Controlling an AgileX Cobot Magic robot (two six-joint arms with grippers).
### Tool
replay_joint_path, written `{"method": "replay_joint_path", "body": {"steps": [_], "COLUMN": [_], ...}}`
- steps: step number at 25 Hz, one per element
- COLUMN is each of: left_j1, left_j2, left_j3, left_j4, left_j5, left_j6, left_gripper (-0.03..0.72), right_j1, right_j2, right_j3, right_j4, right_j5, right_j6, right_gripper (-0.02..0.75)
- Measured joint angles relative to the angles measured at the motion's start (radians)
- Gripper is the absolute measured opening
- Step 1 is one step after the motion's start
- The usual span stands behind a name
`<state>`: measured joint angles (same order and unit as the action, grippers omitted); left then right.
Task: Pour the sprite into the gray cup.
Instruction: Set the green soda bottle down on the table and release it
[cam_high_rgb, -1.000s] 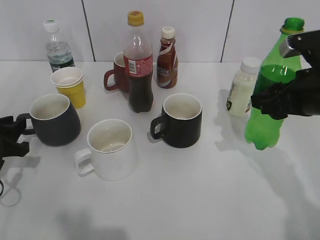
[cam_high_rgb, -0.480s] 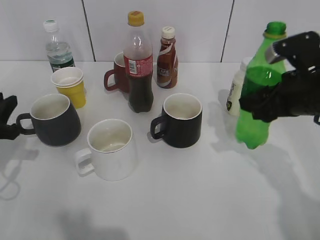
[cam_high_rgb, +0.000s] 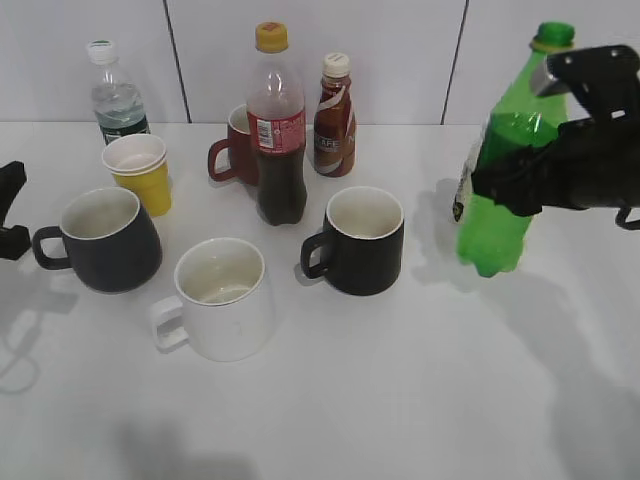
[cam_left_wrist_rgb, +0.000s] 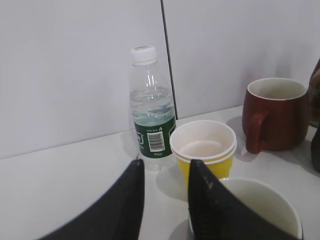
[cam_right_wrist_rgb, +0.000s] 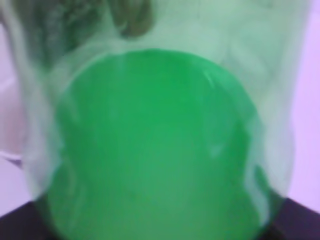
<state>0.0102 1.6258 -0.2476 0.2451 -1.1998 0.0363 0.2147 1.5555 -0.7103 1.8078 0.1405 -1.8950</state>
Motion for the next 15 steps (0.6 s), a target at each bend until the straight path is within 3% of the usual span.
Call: {"method": "replay_joint_path", "body": {"steps": [4,7,13,15], "left_j1": [0.000,0.000,0.000,0.000], "left_j2": [0.000,0.000,0.000,0.000], "left_j3": [0.000,0.000,0.000,0.000], "left_j4": [0.002,0.003,0.005,0.005], "left_j5": [0.000,0.000,0.001,0.001], "left_j6": [-0.001,-0.001,-0.001,-0.001], "left_gripper": [0.238,0.238,0.238,0.238], "right_j1": [0.017,0.021,0.040,0.040], "right_j2": [-0.087,-0.152,-0.187,-0.187], "right_j3": [0.000,0.000,0.037,0.057], "right_j4": [-0.130,-0.156,-0.180,-0.269], "right_j5": [-0.120,-0.165,-0.091,-0.027], "right_j6": [0.128,0.167,0.259,0.352], "right_gripper": [0.428,0.428,0.428,0.428]}}
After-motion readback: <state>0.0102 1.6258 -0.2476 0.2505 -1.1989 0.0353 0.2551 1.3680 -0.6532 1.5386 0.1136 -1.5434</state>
